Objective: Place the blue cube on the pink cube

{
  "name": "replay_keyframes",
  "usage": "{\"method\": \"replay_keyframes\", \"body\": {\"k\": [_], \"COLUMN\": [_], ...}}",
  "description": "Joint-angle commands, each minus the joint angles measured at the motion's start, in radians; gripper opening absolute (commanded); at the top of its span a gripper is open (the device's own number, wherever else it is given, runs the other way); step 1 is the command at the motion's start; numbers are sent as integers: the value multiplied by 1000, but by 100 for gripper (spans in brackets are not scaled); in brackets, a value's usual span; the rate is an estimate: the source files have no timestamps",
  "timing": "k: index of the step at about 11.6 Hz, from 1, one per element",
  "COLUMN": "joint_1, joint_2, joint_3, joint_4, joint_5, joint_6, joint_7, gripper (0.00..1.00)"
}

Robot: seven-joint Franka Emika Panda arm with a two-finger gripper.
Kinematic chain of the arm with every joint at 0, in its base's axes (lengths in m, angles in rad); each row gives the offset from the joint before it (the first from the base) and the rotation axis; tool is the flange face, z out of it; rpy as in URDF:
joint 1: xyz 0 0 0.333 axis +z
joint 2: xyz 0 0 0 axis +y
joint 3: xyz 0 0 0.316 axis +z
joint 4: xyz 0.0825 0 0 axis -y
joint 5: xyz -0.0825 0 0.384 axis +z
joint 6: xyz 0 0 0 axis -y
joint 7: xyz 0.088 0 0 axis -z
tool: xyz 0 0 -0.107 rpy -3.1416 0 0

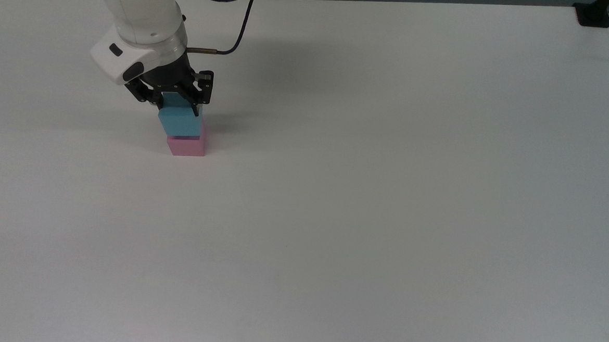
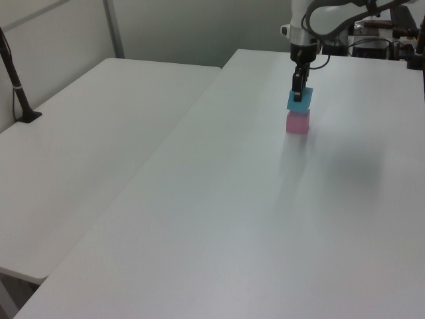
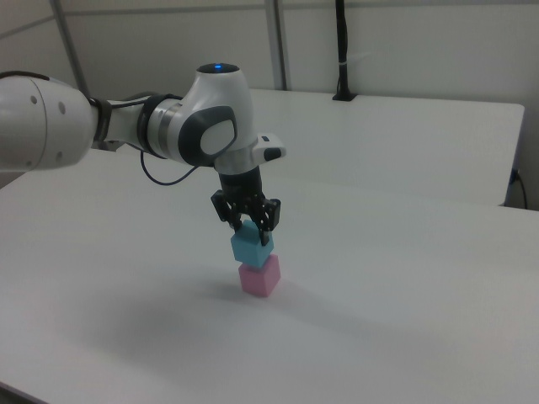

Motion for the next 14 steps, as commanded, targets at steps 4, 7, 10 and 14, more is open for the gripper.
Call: {"method": "replay_keyframes", "body": {"k": [4, 7, 10, 14], "joint_1": [3, 1, -6, 4], "joint_2": [0, 0, -37, -69], "joint_3": [-4, -4, -4, 0], "joint_4": [-19, -17, -5, 146], "joint_5": [-66, -66, -60, -57], "joint_6": [25, 24, 11, -212], "joint_7": [0, 0, 105, 221], "gripper": [94, 100, 100, 100]}}
